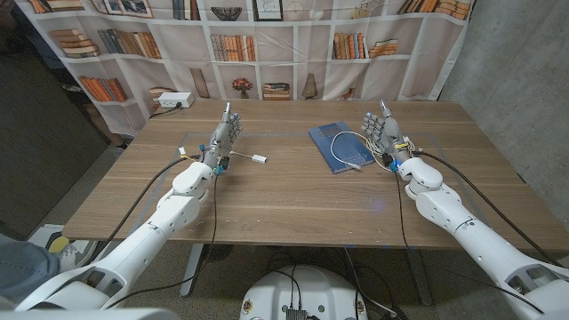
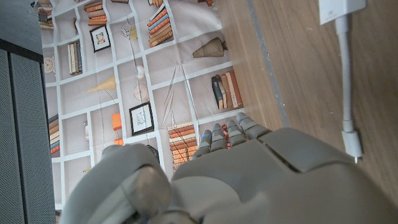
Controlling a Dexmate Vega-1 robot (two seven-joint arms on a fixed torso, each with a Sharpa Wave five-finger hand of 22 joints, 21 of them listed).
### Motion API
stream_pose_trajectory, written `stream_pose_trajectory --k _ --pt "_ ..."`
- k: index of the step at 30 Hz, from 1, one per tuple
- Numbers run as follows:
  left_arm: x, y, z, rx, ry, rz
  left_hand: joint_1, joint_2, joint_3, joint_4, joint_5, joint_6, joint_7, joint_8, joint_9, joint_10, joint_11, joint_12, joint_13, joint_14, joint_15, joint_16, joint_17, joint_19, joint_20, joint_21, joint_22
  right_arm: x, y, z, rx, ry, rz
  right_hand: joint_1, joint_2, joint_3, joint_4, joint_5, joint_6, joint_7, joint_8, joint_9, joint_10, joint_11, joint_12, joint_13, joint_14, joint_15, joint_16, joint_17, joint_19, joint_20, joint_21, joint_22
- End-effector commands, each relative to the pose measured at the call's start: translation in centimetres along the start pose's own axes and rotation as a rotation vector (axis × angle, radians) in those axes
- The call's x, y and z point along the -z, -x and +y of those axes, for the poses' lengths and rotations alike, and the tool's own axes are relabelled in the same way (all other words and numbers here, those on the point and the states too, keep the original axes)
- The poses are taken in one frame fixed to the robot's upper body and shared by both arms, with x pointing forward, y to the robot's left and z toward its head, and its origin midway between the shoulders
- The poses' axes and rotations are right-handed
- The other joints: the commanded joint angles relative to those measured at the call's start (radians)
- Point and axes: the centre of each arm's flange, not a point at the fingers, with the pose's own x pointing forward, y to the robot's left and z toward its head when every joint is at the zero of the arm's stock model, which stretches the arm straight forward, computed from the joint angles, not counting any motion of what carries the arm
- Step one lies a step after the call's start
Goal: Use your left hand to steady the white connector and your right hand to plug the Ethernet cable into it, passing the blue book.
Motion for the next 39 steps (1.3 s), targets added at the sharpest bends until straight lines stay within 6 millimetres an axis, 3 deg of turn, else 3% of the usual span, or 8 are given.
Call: stream_pose_trajectory --k 1,5,9,12,21,24,25,39 --pt "-1.0 0.5 -0.5 -0.009 -0.010 -0.046 0.011 0.004 -0.003 -0.004 0.007 0.019 0.001 0.005 0.005 0.028 0.000 0.011 0.003 0.027 -0.002 0.012 0.003 0.025 0.005 0.010 0.004 -1.1 0.4 0.5 -0.032 0.042 0.014 0.008 0.002 0.006 -0.001 0.004 0.004 0.011 0.006 0.002 0.011 0.004 0.007 0.004 0.000 0.008 0.006 0.005 0.007 0.005 0.003 0.005" --pt "-1.5 0.7 -0.4 -0.007 -0.055 -0.022 0.035 0.020 0.010 -0.014 0.007 0.049 0.000 0.009 0.005 0.052 -0.001 0.013 0.003 0.055 -0.007 0.014 0.002 0.048 0.006 0.014 0.003 -1.2 0.3 0.9 -0.067 0.064 0.015 0.011 0.007 0.008 -0.001 0.005 0.008 0.012 0.007 0.002 0.026 0.005 0.013 0.004 0.006 0.008 0.007 0.005 0.007 0.006 0.004 0.005" --pt "-2.2 0.8 -0.2 -0.019 -0.136 0.000 0.155 0.087 0.086 -0.061 -0.012 0.134 -0.007 0.019 0.005 0.151 -0.018 0.027 0.003 0.151 -0.022 0.021 0.000 0.106 0.012 0.021 0.003 -1.2 0.1 1.2 -0.082 0.054 -0.022 0.012 0.009 0.008 -0.002 0.005 0.007 0.012 0.006 0.002 0.028 0.005 0.013 0.004 0.011 0.009 0.009 0.005 0.008 0.005 0.005 0.005" --pt "-2.8 0.9 -0.1 -0.033 -0.189 0.002 0.215 0.089 0.125 -0.085 -0.032 0.203 -0.006 0.028 0.006 0.218 -0.026 0.034 0.004 0.220 -0.036 0.025 0.000 0.156 0.012 0.028 0.003 -1.2 -0.1 1.2 -0.083 0.041 -0.053 0.013 0.009 0.009 -0.002 0.005 0.008 0.013 0.006 0.002 0.030 0.005 0.014 0.004 0.012 0.009 0.008 0.005 0.008 0.006 0.005 0.005" --pt "-4.0 0.7 -0.5 -0.046 -0.343 -0.004 0.298 0.078 0.172 -0.125 -0.053 0.297 -0.033 0.037 0.007 0.317 -0.063 0.040 0.004 0.317 -0.074 0.028 -0.001 0.224 0.001 0.035 0.003 -1.5 0.9 1.4 -0.062 0.049 -0.093 0.021 0.016 0.012 -0.006 0.004 0.023 0.012 0.011 0.002 0.046 0.006 0.018 0.005 0.024 0.007 0.010 0.005 0.016 0.007 0.009 0.005" --pt "-4.5 0.7 -0.6 -0.032 -0.412 -0.009 0.400 0.057 0.206 -0.188 -0.054 0.319 -0.057 0.031 0.008 0.339 -0.097 0.027 0.004 0.334 -0.095 0.012 -0.003 0.222 0.007 0.021 0.003 -1.4 1.1 1.3 -0.052 0.051 -0.085 0.022 0.017 0.012 -0.006 0.004 0.026 0.010 0.012 0.002 0.049 0.005 0.019 0.005 0.024 0.006 0.010 0.005 0.018 0.008 0.009 0.005" --pt "-4.6 0.7 -0.7 -0.029 -0.432 -0.016 0.425 0.052 0.214 -0.204 -0.055 0.331 -0.064 0.030 0.008 0.355 -0.125 0.025 0.005 0.337 -0.105 0.008 -0.003 0.215 0.014 0.015 0.004 -1.4 1.2 1.2 -0.044 0.047 -0.090 0.023 0.017 0.013 -0.006 0.004 0.026 0.010 0.011 0.002 0.049 0.005 0.019 0.005 0.025 0.005 0.010 0.005 0.018 0.008 0.009 0.005" --pt "-6.1 2.0 -1.0 -0.033 -0.550 -0.083 0.514 -0.022 0.214 -0.265 -0.048 0.386 -0.121 0.027 0.010 0.401 -0.198 0.010 0.007 0.344 -0.156 -0.008 -0.005 0.153 0.004 -0.013 0.006 -2.6 2.9 2.1 -0.015 0.084 -0.163 0.033 0.023 0.016 -0.012 0.003 0.044 0.007 0.015 0.002 0.067 0.000 0.024 0.006 0.045 0.001 0.013 0.005 0.031 0.006 0.014 0.005"
